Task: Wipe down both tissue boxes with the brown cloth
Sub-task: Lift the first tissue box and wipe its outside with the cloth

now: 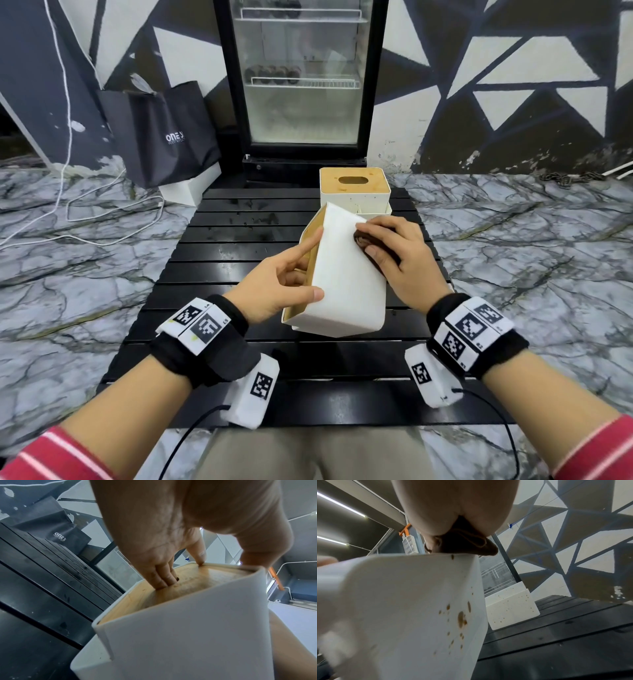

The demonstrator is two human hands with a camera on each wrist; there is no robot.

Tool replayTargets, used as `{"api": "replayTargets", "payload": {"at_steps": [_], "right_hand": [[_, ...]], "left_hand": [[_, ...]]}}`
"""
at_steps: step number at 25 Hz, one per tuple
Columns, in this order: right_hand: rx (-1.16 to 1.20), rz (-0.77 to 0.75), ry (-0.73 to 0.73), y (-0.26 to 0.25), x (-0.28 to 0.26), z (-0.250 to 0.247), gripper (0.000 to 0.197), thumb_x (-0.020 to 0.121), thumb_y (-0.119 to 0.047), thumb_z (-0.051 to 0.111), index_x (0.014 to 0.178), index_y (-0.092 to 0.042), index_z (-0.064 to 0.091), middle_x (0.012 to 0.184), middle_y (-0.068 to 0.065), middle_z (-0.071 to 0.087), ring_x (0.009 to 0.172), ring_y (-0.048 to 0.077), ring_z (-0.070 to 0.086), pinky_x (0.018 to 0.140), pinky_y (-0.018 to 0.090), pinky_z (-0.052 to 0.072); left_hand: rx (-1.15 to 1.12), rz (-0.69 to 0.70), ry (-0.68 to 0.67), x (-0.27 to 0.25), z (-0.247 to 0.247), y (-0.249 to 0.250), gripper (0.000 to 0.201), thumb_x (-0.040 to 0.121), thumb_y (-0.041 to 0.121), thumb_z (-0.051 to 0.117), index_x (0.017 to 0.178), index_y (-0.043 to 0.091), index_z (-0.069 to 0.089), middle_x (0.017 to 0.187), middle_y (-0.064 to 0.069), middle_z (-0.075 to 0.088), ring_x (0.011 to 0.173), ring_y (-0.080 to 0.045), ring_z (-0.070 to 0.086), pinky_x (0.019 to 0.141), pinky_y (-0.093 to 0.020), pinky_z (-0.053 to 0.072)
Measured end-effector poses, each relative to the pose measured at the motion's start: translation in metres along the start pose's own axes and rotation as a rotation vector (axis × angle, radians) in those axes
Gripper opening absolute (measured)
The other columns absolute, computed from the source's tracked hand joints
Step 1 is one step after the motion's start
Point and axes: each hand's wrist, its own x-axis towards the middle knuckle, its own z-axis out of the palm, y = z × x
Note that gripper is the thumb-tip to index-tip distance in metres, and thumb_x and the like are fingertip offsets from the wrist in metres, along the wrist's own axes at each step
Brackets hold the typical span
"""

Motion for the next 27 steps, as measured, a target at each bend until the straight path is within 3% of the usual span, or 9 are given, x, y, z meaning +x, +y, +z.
{"api": "replayTargets", "payload": {"at_steps": [2, 5, 9, 15, 17, 20, 22, 24, 27], "right_hand": [[-0.018, 0.023, -0.014, 0.002, 0.008, -0.002, 0.033, 0.086, -0.019, 0.052, 0.118, -0.018, 0.059, 0.114, -0.008, 0.048, 0.109, 0.026, 0.044, 0.099, 0.008, 0.022], [0.042, 0.102, -0.031, -0.003, 0.015, -0.01, 0.031, 0.089, -0.017, 0.052, 0.119, -0.021, 0.058, 0.113, -0.008, 0.048, 0.109, 0.025, 0.047, 0.099, 0.022, 0.032], [0.167, 0.184, -0.114, -0.03, 0.014, -0.03, 0.029, 0.089, -0.01, 0.055, 0.116, -0.018, 0.06, 0.108, -0.005, 0.053, 0.102, 0.005, 0.049, 0.088, -0.001, 0.029], [0.206, 0.161, -0.134, -0.068, -0.007, -0.029, 0.03, 0.087, -0.01, 0.057, 0.113, -0.025, 0.061, 0.102, -0.017, 0.051, 0.099, -0.009, 0.047, 0.087, 0.001, 0.031], [0.209, 0.152, -0.162, -0.08, -0.012, -0.025, 0.03, 0.088, -0.011, 0.057, 0.113, -0.026, 0.061, 0.103, -0.012, 0.052, 0.1, -0.005, 0.048, 0.088, 0.002, 0.031], [0.2, 0.15, -0.18, -0.095, -0.02, -0.017, 0.03, 0.088, -0.014, 0.057, 0.115, -0.026, 0.06, 0.107, -0.006, 0.052, 0.105, 0.007, 0.049, 0.092, 0.009, 0.034], [0.224, 0.129, -0.215, -0.104, -0.026, -0.011, 0.03, 0.087, -0.018, 0.055, 0.115, -0.024, 0.06, 0.106, -0.006, 0.053, 0.105, 0.008, 0.049, 0.093, 0.012, 0.034], [0.241, 0.104, -0.245, -0.11, -0.031, -0.006, 0.031, 0.084, -0.02, 0.053, 0.114, -0.022, 0.062, 0.104, -0.006, 0.053, 0.103, 0.005, 0.048, 0.093, 0.01, 0.033], [0.267, 0.181, -0.21, -0.107, -0.032, -0.011, 0.028, 0.087, -0.011, 0.057, 0.112, -0.022, 0.063, 0.105, -0.005, 0.055, 0.102, 0.004, 0.051, 0.091, 0.005, 0.032]], "left_hand": [[-0.007, 0.005, -0.017, -0.002, -0.002, 0.0, 0.083, 0.056, 0.025, 0.075, 0.128, 0.049, 0.04, 0.1, 0.0, 0.059, 0.085, -0.012, 0.059, 0.086, -0.026, 0.049], [-0.007, -0.001, -0.045, -0.008, -0.006, 0.0, 0.084, 0.058, 0.022, 0.073, 0.13, 0.047, 0.039, 0.107, -0.001, 0.06, 0.095, -0.017, 0.058, 0.089, -0.034, 0.047], [0.176, 0.009, -0.097, -0.023, -0.025, 0.006, 0.084, 0.063, 0.019, 0.068, 0.136, 0.041, 0.033, 0.133, 0.006, 0.053, 0.119, -0.006, 0.054, 0.101, -0.017, 0.04], [0.538, 0.064, 0.086, -0.053, -0.023, 0.023, 0.07, 0.071, 0.023, 0.069, 0.131, 0.042, 0.039, 0.13, 0.015, 0.045, 0.114, 0.005, 0.048, 0.097, -0.017, 0.041], [0.652, 0.064, 0.157, -0.055, -0.009, 0.031, 0.083, 0.065, 0.043, 0.073, 0.136, 0.039, 0.031, 0.13, 0.014, 0.041, 0.114, 0.006, 0.041, 0.1, -0.022, 0.038], [0.817, 0.027, 0.185, -0.05, 0.008, 0.036, 0.114, 0.048, 0.07, 0.067, 0.141, 0.051, 0.004, 0.129, 0.01, 0.027, 0.123, -0.006, 0.029, 0.104, -0.028, 0.031], [0.864, 0.046, 0.219, -0.048, 0.015, 0.035, 0.118, 0.044, 0.073, 0.066, 0.14, 0.055, -0.001, 0.128, 0.008, 0.023, 0.125, -0.013, 0.028, 0.106, -0.032, 0.032], [0.842, 0.028, 0.278, -0.048, 0.018, 0.03, 0.12, 0.043, 0.073, 0.065, 0.143, 0.049, 0.005, 0.129, 0.006, 0.021, 0.126, -0.016, 0.029, 0.106, -0.031, 0.034], [0.734, -0.057, 0.276, -0.052, 0.014, 0.022, 0.121, 0.047, 0.063, 0.074, 0.146, 0.042, 0.007, 0.129, 0.006, 0.021, 0.122, -0.01, 0.034, 0.096, -0.02, 0.033]]}}
